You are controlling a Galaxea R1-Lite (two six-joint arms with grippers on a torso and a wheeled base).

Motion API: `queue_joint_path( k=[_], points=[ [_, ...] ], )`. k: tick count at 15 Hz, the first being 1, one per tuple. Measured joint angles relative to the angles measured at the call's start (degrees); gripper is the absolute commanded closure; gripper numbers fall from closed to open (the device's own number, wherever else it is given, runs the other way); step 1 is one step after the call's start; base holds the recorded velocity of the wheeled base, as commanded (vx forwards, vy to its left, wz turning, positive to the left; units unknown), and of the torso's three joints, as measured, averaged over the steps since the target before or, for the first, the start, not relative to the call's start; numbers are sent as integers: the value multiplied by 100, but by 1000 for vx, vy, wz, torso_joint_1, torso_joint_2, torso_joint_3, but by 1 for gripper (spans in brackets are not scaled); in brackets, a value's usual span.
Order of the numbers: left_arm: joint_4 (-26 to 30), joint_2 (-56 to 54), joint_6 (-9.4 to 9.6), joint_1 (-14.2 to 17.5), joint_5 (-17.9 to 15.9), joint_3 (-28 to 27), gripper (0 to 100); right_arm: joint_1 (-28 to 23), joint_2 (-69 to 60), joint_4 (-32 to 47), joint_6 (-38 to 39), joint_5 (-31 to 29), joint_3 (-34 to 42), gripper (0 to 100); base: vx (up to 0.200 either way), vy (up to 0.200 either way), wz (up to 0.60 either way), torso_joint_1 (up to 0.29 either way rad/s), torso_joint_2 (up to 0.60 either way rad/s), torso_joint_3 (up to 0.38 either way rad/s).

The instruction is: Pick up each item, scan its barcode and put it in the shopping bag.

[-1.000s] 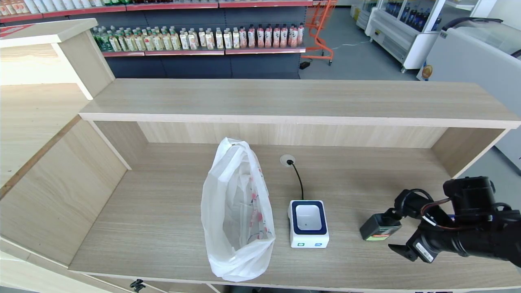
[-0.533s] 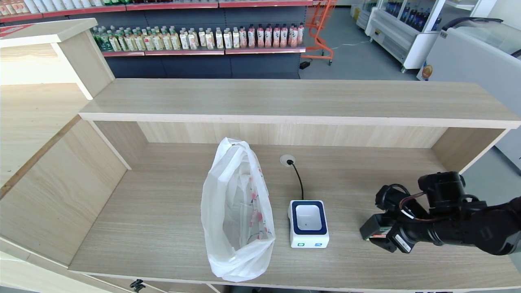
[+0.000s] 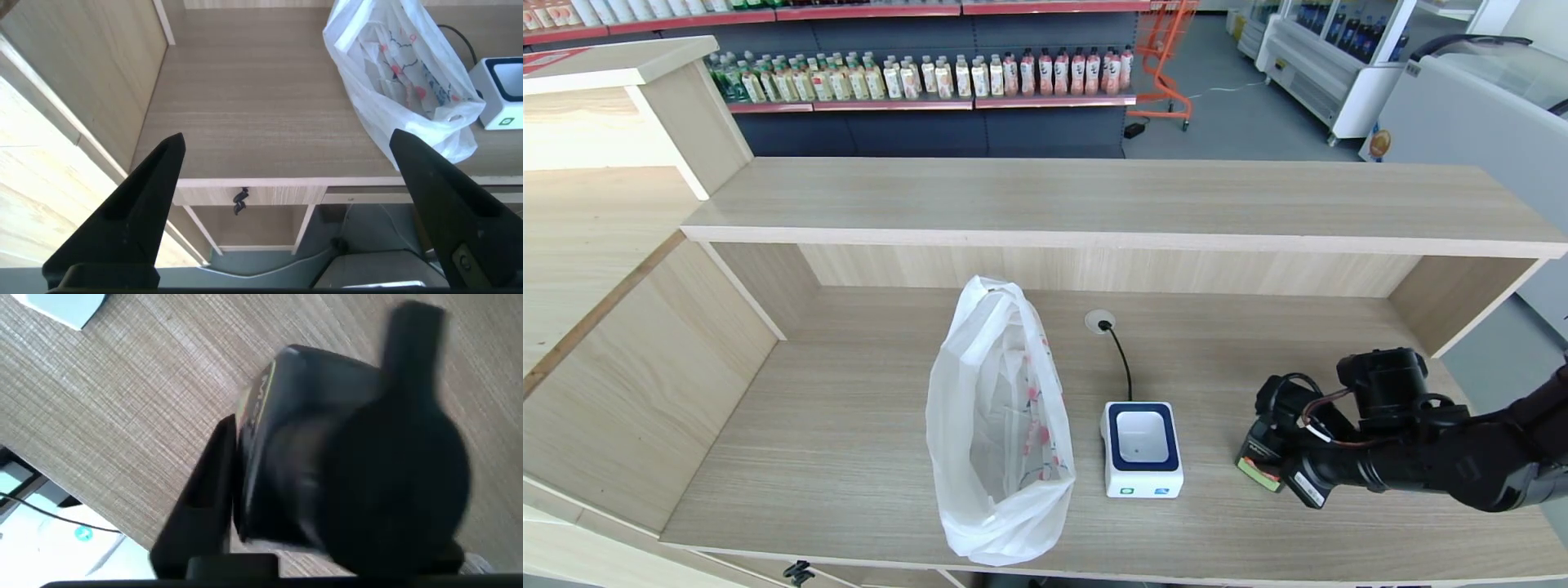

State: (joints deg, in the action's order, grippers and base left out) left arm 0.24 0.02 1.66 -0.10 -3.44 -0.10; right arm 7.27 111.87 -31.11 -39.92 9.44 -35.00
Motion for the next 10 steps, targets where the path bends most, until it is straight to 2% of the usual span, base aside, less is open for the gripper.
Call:
queue_joint_path(
  k=[6,10],
  points=[
    [0,0,0,0,0,0,0,-73,-658,-830,301,38,680,100,0,0,0,0,0,0],
    [0,0,0,0,0,2,0,-308,-2252,-948,185,41,1106,100,0,0,0,0,0,0]
  ],
)
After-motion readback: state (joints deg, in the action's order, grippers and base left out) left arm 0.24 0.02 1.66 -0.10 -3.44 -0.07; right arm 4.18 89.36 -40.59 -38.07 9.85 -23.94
